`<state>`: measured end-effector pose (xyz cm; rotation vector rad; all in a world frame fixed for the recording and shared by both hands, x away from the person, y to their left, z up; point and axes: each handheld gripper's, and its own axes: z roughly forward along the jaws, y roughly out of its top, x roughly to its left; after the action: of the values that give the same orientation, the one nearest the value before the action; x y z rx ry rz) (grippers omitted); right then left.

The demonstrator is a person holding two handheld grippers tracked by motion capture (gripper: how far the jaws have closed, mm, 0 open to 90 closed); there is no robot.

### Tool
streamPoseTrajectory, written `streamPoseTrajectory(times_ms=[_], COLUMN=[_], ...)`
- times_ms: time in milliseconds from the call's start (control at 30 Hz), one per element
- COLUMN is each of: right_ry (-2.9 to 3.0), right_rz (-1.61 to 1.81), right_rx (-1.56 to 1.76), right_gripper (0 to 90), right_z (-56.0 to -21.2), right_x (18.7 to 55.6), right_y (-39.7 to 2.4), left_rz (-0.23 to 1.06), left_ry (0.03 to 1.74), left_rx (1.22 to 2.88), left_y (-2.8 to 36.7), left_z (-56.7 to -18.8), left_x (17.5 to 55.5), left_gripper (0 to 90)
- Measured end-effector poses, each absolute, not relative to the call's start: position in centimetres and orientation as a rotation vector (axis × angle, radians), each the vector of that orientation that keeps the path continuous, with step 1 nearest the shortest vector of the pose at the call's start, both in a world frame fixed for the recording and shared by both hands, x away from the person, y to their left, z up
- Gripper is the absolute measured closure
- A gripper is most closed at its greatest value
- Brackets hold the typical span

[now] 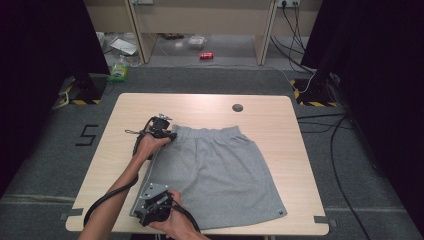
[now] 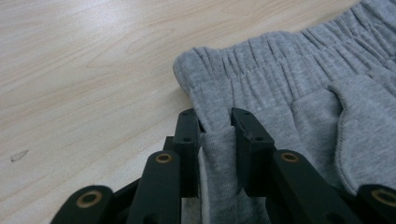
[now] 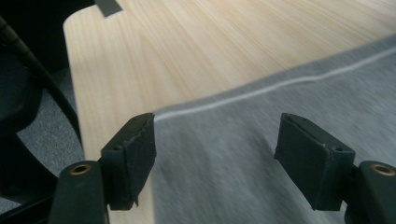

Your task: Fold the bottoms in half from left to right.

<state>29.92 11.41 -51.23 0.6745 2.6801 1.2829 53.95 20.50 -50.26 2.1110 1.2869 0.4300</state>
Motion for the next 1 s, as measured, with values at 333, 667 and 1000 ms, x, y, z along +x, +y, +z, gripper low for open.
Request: streamPoseTrajectory(times_ms=[333, 667, 1000], right_ry=[2.699, 2.706, 2.631], right_rz=[1.163, 1.218, 1.327], right_rx=[0.548, 0.542, 0.538], right_gripper=[47.5, 83.5, 84.8], right_z=[-51.8, -51.8, -49.4], right_x=[28.6, 30.0, 30.1], right_y=[12.8, 11.4, 8.7], left_rz=[0.429, 0.418, 0.347], left_ry=[1.288, 1.296, 1.272], left_rx=[2.112, 2.119, 2.153], left_y=[20.5, 20.5, 20.0], left_z=[-50.2, -50.1, -48.3], left_x=[54.0, 54.1, 54.1], left_gripper=[72.2, 72.3, 75.9])
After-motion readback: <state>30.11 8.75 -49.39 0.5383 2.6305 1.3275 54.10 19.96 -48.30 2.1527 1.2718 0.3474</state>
